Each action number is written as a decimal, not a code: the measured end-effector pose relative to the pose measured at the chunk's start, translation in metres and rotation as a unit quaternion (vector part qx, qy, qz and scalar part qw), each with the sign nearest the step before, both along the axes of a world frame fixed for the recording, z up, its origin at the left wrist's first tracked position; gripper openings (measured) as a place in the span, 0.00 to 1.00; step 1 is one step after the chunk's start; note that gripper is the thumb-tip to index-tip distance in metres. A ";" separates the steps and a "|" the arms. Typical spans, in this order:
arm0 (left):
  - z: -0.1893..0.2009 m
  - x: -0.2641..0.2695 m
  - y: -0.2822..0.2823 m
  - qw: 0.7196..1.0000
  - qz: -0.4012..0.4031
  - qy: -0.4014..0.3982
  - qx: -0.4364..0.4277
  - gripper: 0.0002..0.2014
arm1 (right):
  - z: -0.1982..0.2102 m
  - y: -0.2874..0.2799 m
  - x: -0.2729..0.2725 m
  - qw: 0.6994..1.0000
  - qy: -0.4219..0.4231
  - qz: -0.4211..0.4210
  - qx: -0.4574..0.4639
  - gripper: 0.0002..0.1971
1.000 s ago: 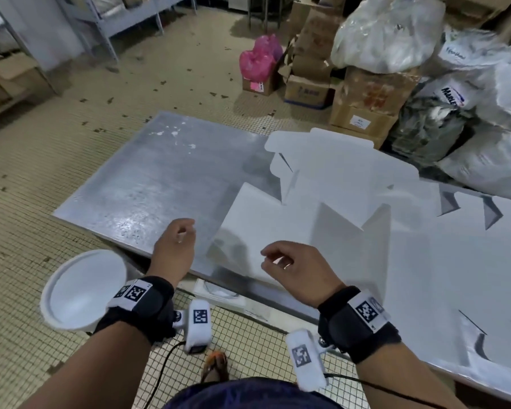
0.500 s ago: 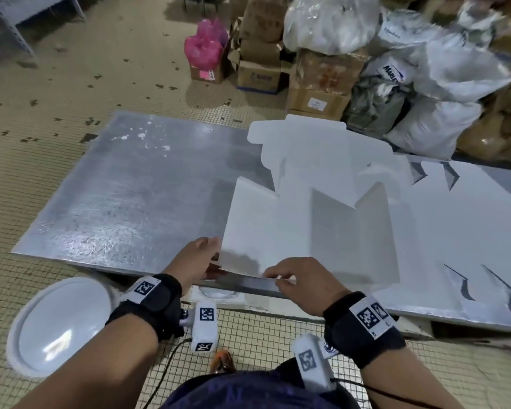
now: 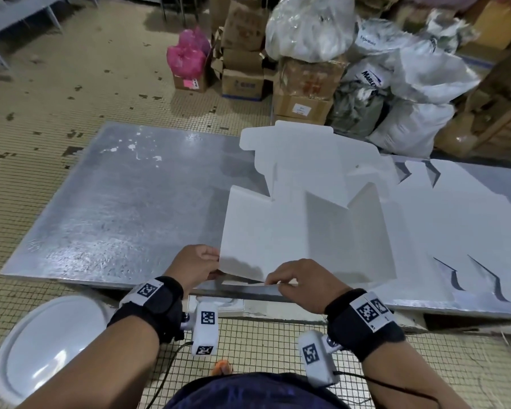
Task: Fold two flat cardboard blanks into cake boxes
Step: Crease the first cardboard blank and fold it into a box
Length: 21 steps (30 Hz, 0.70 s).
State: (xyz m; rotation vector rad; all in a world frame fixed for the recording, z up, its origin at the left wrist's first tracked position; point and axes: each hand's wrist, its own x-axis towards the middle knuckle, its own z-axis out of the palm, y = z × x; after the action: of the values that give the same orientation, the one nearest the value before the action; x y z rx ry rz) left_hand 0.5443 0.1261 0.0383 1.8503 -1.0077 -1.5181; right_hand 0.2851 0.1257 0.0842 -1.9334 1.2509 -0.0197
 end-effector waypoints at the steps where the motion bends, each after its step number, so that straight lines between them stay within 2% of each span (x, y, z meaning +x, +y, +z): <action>1: 0.002 -0.001 0.000 1.000 0.004 0.008 0.000 0.12 | 0.000 0.000 0.001 1.000 0.001 -0.001 0.001 0.14; 6: 0.014 -0.003 -0.001 0.999 -0.017 0.024 -0.015 0.10 | -0.001 0.000 0.004 0.999 -0.030 -0.033 -0.008 0.11; 8: 0.018 -0.002 -0.002 0.999 -0.019 0.034 -0.015 0.09 | -0.001 -0.001 0.004 0.997 -0.060 -0.054 0.004 0.13; 13: 0.027 -0.003 0.001 0.998 -0.027 0.059 -0.018 0.09 | 0.001 -0.014 0.008 0.992 -0.103 -0.077 -0.005 0.05; 17: 0.034 -0.009 0.006 0.995 -0.025 0.094 -0.020 0.11 | 0.000 -0.027 0.014 0.990 -0.110 -0.084 -0.020 0.07; 21: 0.040 -0.021 0.009 0.991 -0.031 0.132 -0.019 0.13 | -0.002 -0.034 0.021 0.991 -0.117 -0.065 -0.025 0.14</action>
State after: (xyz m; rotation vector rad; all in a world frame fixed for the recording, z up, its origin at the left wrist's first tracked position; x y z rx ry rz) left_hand 0.5235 0.1349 0.0781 1.5543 -0.9688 -1.7146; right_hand 0.3063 0.0920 0.0820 -1.8287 1.2249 -0.3395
